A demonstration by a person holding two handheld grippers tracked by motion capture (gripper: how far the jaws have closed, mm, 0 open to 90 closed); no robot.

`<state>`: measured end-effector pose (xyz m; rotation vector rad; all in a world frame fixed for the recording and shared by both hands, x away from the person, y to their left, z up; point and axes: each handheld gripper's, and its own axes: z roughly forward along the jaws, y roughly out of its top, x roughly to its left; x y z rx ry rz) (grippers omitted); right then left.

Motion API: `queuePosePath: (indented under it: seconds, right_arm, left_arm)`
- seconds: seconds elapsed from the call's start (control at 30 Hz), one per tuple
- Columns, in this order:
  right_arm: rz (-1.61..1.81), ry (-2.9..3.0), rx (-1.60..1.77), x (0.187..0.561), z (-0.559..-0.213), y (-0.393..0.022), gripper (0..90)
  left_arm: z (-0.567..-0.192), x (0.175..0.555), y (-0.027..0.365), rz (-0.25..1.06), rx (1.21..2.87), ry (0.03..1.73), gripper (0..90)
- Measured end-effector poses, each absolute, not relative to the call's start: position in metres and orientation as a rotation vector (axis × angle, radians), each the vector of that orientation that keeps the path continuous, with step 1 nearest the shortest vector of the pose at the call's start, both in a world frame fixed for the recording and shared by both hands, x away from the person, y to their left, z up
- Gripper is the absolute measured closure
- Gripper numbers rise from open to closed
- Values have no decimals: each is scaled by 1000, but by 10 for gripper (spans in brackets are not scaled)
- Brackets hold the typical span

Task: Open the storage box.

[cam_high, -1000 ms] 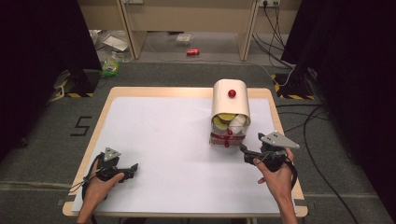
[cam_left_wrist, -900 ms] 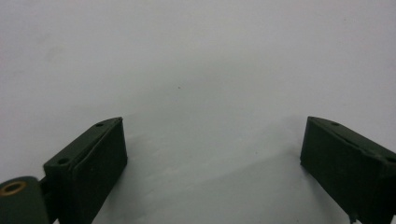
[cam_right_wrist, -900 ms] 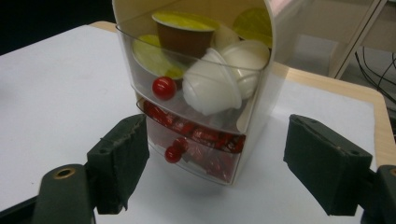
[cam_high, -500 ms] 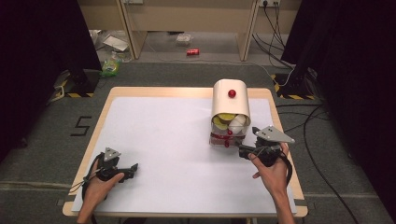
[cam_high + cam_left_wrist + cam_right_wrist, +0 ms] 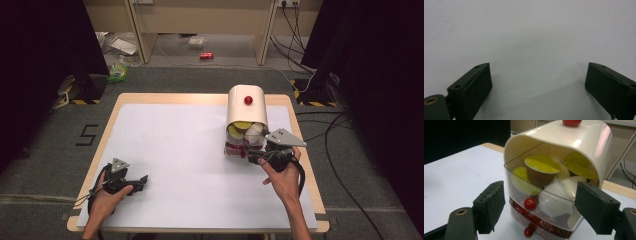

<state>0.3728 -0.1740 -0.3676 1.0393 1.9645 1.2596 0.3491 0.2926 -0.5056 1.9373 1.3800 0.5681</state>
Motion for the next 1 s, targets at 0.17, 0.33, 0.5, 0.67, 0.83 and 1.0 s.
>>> queuePosePath:
  seconds: [0.17, 0.33, 0.5, 0.67, 0.83, 1.0]
  right_arm:
    - [1265, 1964, 1040, 379, -367, -170, 245]
    - [1255, 1975, 1045, 386, -371, -166, 247]
    - [1243, 1997, 1046, 392, -376, -162, 243]
    - [1221, 2002, 1033, 392, -377, -161, 243]
    - [1186, 2008, 1023, 390, -378, -159, 236]
    - [1198, 2017, 1028, 390, -377, -160, 239]
  left_arm:
    - [-506, 349, 293, 568, 1937, 1380, 63]
    - [-506, 349, 293, 568, 1937, 1380, 63]
    - [-506, 349, 293, 568, 1937, 1380, 63]
    - [-506, 349, 293, 568, 1937, 1380, 62]
    - [-506, 349, 293, 569, 1937, 1380, 62]
    - [-506, 349, 293, 569, 1938, 1380, 62]
